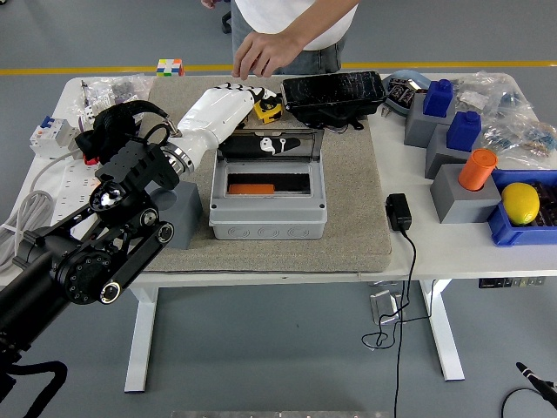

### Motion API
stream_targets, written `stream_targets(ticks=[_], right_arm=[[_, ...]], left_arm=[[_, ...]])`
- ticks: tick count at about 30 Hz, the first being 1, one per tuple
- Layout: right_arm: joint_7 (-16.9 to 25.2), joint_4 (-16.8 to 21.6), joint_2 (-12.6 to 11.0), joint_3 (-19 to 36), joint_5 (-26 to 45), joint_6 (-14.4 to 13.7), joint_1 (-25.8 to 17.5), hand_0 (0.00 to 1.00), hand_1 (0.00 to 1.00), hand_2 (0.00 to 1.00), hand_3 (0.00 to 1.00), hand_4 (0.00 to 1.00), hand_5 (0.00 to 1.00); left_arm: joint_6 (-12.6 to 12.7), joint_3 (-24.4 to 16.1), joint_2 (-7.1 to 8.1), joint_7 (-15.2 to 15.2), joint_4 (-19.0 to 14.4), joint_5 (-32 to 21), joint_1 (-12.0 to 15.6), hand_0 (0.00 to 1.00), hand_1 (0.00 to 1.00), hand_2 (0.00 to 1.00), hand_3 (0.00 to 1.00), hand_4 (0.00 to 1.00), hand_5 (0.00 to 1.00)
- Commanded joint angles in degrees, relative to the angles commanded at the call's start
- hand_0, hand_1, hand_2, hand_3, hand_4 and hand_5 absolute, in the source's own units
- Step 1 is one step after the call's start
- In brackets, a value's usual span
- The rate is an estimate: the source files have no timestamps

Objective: Fetch the battery,place it into the box,close the lid of the box

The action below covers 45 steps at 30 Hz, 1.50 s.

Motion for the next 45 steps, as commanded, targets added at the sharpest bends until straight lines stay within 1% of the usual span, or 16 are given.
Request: stream_targets(ticks=[5, 6, 17, 25, 30, 32, 37, 45], right_arm=[[0.03, 0.0, -0.01, 0.0, 0.07, -0.03, 0.0, 0.909, 0.879, 0.814, 0.92, 0.998, 0.998], [0.02, 0.0, 0.0, 0.02, 0.03, -0.03, -0.01, 0.909, 0.879, 0.814, 0.92, 0.998, 0.998], [0.03, 0.0, -0.06, -0.29, 0.07, -0.09, -0.13, 0.909, 0.879, 0.814, 0.92, 0.998, 0.998], [0.04, 0.0, -0.12, -0.08, -0.13, -0.15, -0.23, 0.907, 0.879, 0.814, 0.92, 0.998, 0.998], [0.05, 0.0, -0.09, -0.21, -0.09, -0.2, -0.34, 0.908, 0.879, 0.814, 0.92, 0.998, 0.998], [0.06, 0.0, -0.07, -0.29, -0.02, -0.21, -0.35, 0.908, 0.879, 0.814, 0.92, 0.998, 0.998], [0.07, 0.0, -0.16, 0.02, -0.2, -0.28, -0.21, 0.908, 0.88, 0.814, 0.919, 0.998, 0.998], [0.06, 0.0, -0.24, 0.48, -0.46, -0.34, -0.11, 0.908, 0.88, 0.815, 0.919, 0.998, 0.998]], left_arm=[[-1.53, 0.25, 0.26, 0.69, -0.38, -0.12, 0.45, 0.77, 0.767, 0.757, 0.77, 0.998, 0.998], [-1.71, 0.23, 0.3, 0.77, -0.37, -0.16, 0.56, 0.711, 0.733, 0.725, 0.748, 0.998, 0.998], [-1.32, 0.82, 0.25, 0.48, -0.29, -0.4, 1.64, 0.706, 0.726, 0.72, 0.747, 0.998, 0.998], [-1.87, 1.79, 0.77, 0.76, -1.12, -0.75, 2.46, 0.689, 0.721, 0.715, 0.744, 0.998, 0.998], [-3.52, 2.58, 1.71, 1.93, -3.79, -1.18, 3.64, 0.684, 0.721, 0.715, 0.745, 0.998, 0.998], [-5.21, 3.06, 2.32, 3.14, -5.4, -1.62, 4.19, 0.684, 0.721, 0.715, 0.745, 0.998, 0.998], [-7.81, 4.42, 3.8, 4.88, -8.89, -2.55, 5.21, 0.679, 0.72, 0.716, 0.749, 0.998, 0.998], [-8.62, 6.43, 5.38, 5.56, -13.55, -2.78, 6.33, 0.683, 0.721, 0.716, 0.75, 0.998, 0.998]])
